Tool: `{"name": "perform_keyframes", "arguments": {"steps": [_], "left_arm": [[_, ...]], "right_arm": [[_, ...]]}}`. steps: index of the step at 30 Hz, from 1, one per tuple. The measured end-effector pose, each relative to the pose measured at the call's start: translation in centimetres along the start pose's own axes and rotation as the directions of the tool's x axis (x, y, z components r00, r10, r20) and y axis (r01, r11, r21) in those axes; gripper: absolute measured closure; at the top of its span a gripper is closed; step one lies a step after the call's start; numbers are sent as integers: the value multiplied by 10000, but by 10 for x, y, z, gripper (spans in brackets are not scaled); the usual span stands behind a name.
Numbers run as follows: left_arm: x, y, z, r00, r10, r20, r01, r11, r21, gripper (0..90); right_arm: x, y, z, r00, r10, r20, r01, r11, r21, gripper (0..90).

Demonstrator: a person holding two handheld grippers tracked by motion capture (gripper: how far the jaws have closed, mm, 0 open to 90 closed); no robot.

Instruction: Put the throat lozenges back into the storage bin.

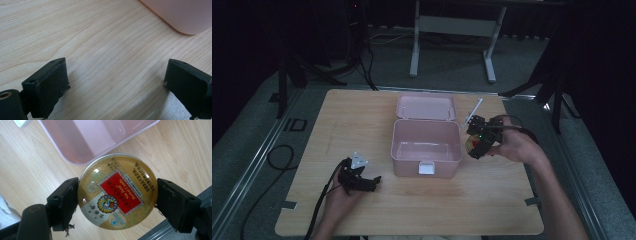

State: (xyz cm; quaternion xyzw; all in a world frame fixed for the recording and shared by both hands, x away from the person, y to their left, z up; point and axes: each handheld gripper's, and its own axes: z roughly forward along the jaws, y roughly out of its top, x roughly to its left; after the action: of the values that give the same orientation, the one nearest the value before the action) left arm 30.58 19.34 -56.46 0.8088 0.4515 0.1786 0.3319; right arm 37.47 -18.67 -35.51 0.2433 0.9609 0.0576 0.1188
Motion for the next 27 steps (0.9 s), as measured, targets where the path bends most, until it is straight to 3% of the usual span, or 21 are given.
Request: {"name": "perform_keyframes", "arguments": {"steps": [27], "left_arm": [[0,0,0,10000,0,1,0,10000,-1,55]], "right_arm": [[6,20,3,9995,-274,-183,272,9996,-90,210]]}}
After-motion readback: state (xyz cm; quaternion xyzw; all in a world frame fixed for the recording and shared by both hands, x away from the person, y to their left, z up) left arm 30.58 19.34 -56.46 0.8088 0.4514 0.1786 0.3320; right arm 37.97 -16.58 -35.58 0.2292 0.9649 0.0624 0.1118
